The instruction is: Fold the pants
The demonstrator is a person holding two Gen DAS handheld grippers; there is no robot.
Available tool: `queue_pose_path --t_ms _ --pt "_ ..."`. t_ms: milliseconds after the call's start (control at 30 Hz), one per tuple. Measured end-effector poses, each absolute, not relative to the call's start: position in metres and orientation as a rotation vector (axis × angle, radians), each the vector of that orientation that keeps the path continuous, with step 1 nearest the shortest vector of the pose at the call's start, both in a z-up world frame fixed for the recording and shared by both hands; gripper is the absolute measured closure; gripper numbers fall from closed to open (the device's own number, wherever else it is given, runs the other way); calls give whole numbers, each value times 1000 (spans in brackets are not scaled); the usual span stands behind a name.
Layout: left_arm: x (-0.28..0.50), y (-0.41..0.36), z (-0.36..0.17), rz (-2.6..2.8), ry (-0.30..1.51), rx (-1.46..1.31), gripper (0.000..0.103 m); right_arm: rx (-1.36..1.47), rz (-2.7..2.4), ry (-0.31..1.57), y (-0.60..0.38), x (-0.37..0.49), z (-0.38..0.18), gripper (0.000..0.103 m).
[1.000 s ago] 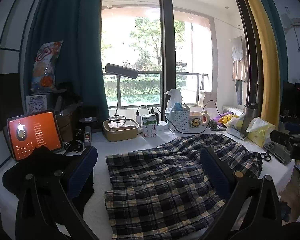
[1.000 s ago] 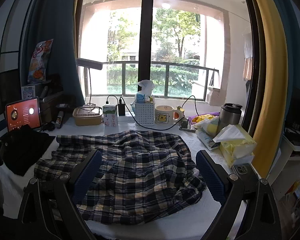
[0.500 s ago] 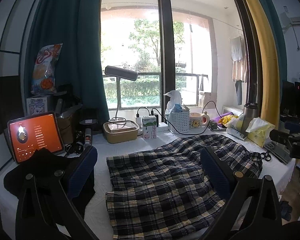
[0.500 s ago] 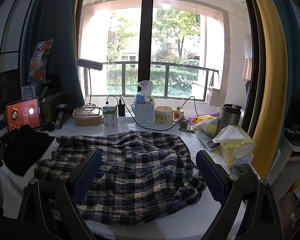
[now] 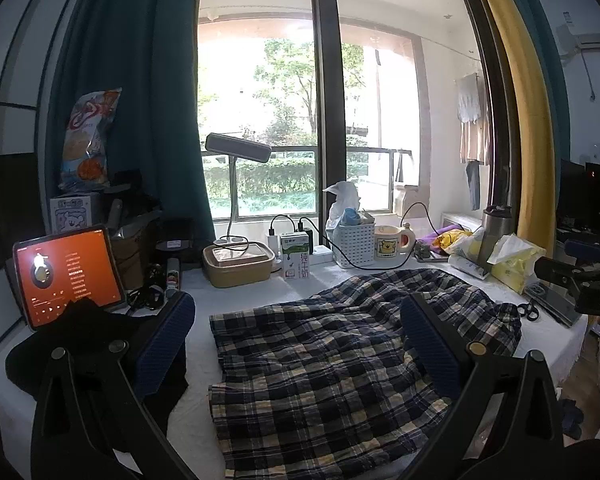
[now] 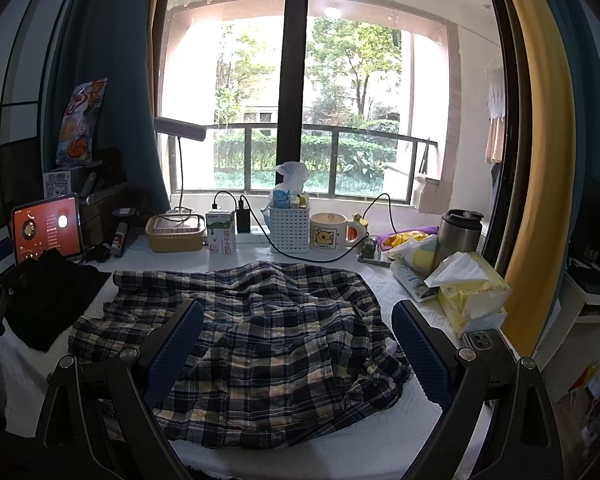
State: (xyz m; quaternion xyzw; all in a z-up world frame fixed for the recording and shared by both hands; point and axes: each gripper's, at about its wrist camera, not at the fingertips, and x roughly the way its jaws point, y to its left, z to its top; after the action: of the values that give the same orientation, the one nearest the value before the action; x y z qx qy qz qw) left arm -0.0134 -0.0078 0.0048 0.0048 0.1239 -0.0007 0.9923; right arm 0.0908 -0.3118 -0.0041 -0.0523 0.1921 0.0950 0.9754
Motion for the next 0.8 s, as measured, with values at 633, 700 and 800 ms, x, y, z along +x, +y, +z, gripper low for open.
queue_pose_path --t_ms 633,700,800 --pt "-7 -9 2 -37 240 8 1 -120 191 394 -310 95 -5 7" --pt "1 -7 -2 -74 261 -18 1 -114 190 407 -311 102 -9 7" --pt "25 -2 -12 -83 324 -47 1 -112 186 439 -310 116 -18 7"
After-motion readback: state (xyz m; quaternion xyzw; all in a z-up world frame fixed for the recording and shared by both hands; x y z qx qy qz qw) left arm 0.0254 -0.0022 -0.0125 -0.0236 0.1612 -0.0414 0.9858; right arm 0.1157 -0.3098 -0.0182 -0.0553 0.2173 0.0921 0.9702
